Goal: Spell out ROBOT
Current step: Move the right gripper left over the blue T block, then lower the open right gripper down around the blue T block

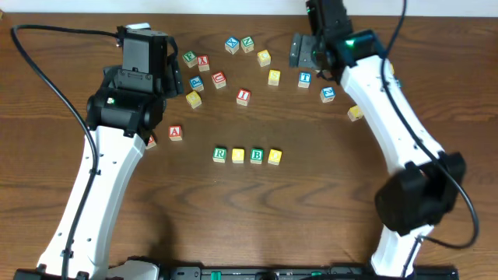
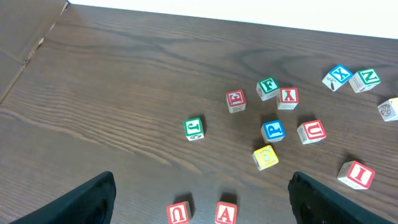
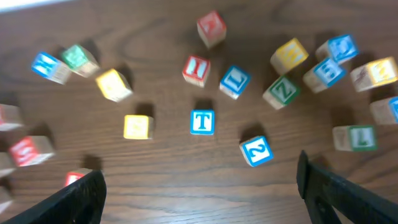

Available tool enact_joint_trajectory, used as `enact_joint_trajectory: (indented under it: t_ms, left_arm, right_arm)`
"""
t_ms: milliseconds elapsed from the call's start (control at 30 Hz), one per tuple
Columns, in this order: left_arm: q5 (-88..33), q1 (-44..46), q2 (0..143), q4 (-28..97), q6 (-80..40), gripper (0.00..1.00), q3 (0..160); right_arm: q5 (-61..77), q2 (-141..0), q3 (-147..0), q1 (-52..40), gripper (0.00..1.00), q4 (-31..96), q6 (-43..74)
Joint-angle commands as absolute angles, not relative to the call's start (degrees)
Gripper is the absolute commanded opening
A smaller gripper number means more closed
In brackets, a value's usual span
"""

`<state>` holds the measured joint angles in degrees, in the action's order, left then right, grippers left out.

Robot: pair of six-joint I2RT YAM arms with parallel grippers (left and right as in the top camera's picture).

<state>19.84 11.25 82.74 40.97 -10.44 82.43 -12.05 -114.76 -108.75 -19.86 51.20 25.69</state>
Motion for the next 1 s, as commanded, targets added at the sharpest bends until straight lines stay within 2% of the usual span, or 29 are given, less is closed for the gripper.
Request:
enact_joint_trajectory:
  t_ms: [0, 600, 967]
  left_arm:
    - [20.4, 10.9, 83.1, 41.2, -10.1, 0.88, 83.3]
    - [20.4, 10.9, 83.1, 41.2, -10.1, 0.88, 83.3]
    - [20.4, 10.9, 83.1, 41.1, -10.1, 0.88, 83.3]
  right_arm:
    - [-12.5, -118.6, -109.5, -20.7, 0.95, 51.0, 27.6]
    - [-13.6, -121.3, -109.5, -21.9, 0.98, 48.2, 29.8]
    - [-8.5, -122.3, -109.5, -19.0, 0.97, 48.6, 29.5]
